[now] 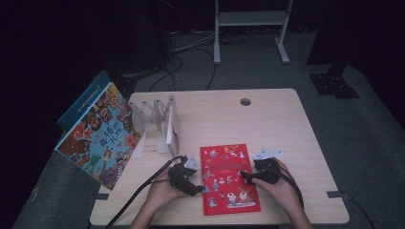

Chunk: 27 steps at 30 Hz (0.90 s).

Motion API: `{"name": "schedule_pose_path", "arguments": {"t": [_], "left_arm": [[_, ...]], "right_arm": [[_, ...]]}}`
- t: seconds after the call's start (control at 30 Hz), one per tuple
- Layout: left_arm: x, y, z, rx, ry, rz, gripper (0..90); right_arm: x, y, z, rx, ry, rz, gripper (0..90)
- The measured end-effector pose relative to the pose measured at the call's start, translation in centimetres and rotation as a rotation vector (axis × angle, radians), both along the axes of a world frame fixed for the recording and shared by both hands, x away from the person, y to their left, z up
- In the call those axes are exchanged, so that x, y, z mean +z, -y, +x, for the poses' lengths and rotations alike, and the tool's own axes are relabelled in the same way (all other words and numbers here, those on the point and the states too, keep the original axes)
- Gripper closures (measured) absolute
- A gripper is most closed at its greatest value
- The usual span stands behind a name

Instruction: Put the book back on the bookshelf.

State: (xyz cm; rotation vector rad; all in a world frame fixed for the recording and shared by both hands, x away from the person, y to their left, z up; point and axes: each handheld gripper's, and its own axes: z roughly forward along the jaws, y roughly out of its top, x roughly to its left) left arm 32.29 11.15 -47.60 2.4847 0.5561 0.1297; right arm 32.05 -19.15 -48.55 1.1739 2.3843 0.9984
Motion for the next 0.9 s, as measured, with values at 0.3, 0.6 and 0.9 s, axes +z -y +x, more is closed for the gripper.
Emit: {"name": "schedule_pose_path", "arguments": {"t": [0.3,0.6,0.9], "left_arm": [[-0.4,1.8,0.4,0.011,0.006,-0.036,26.4],[-0.5,4.0,0.7,0.014,0.014,-0.049,25.6],[-0.6,4.0,0.9,0.030,0.033,-0.023,19.0]], "right_arm": [[-0.4,0.6,1.9,-0.051,-0.043,0.065,25.0],[-0.2,1.0,3.8,-0.083,-0.039,0.043,24.8],[-0.2,0.9,4.5,-0.093,-0.070,0.052,23.0]]}}
